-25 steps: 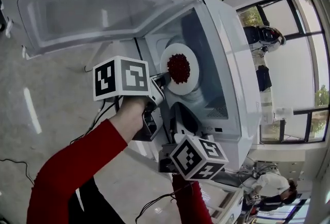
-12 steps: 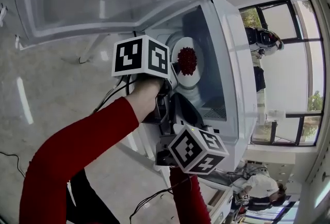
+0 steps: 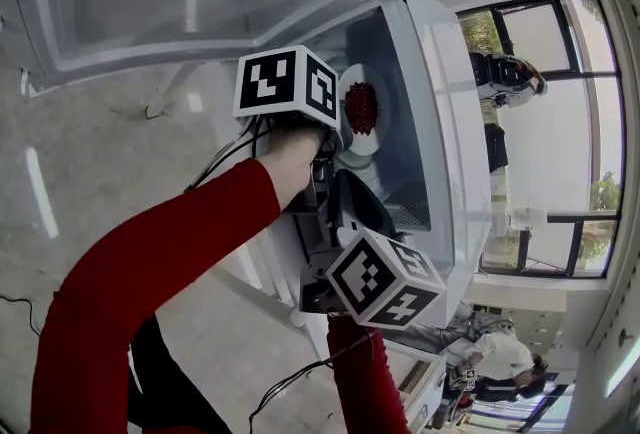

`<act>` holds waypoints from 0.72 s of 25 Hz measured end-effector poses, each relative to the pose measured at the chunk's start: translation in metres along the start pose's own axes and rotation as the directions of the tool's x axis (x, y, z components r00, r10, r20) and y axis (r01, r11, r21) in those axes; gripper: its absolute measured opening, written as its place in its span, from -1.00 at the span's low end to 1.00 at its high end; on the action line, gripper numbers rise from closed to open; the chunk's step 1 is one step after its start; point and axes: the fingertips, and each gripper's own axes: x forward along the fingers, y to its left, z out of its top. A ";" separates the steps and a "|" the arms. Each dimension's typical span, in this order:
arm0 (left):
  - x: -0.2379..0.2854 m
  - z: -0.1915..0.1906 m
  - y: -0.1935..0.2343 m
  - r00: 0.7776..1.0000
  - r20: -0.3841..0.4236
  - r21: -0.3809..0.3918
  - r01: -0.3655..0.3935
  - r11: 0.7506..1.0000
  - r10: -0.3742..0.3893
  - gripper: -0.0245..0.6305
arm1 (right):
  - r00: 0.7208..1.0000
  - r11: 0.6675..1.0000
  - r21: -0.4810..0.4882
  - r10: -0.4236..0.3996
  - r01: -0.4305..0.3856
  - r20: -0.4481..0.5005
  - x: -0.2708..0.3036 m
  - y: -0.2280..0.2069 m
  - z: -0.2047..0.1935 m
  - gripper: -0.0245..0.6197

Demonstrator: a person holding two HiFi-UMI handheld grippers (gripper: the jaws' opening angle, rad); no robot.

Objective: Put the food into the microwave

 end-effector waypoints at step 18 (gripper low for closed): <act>0.021 0.003 0.000 0.974 -0.135 0.241 -0.145 0.960 0.181 -0.86 | 0.999 0.999 -0.005 -0.037 0.037 0.014 -0.003 -0.009 0.012 -0.88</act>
